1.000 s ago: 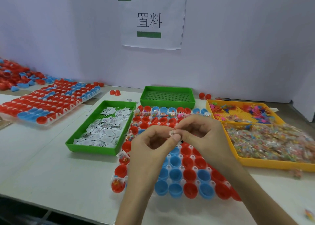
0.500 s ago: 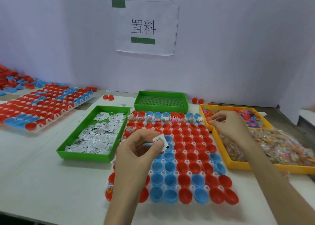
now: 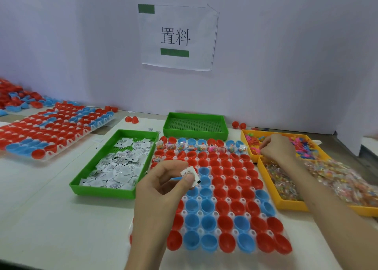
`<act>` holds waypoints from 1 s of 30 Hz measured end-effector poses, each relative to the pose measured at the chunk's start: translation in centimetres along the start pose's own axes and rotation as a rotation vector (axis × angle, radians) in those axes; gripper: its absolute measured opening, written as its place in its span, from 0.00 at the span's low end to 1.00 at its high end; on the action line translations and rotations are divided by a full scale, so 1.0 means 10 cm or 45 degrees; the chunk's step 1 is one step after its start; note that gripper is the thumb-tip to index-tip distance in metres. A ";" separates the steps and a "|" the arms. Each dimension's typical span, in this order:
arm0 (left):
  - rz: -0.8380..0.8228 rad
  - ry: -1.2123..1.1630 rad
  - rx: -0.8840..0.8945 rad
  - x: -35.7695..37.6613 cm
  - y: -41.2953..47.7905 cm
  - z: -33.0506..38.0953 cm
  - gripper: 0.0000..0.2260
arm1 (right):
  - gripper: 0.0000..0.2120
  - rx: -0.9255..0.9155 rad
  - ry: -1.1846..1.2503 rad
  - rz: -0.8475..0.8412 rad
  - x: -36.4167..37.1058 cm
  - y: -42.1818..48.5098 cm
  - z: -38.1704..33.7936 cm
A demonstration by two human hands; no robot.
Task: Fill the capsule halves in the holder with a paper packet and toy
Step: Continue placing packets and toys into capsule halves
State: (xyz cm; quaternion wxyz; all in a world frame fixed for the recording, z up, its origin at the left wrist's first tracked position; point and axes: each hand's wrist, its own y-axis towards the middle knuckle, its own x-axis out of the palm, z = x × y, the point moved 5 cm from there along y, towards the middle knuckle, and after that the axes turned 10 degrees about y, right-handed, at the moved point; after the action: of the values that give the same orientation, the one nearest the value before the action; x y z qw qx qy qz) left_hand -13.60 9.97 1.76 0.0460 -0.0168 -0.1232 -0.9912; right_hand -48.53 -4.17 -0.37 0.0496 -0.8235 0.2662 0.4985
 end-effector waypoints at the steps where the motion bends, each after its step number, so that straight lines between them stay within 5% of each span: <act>1: -0.004 -0.016 -0.010 0.00 -0.01 -0.01 0.08 | 0.05 -0.007 0.036 0.081 -0.08 -0.06 -0.02; 4: 0.002 -0.054 -0.037 -0.01 0.00 0.01 0.11 | 0.07 -0.177 0.434 0.173 -0.33 -0.34 -0.28; 10: -0.041 -0.092 -0.072 0.10 -0.05 0.04 0.07 | 0.08 -0.677 1.226 -0.487 -0.40 -1.55 -1.13; 30: 0.066 -0.007 -0.024 0.14 -0.10 0.10 0.11 | 0.16 -0.736 1.638 -0.701 -0.27 -1.97 -1.20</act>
State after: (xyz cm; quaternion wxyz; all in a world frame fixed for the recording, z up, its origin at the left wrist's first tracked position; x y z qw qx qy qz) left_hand -15.10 11.09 2.53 0.0712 -0.0231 -0.1135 -0.9907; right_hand -30.34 9.52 4.27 -0.2106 -0.9690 -0.1140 -0.0607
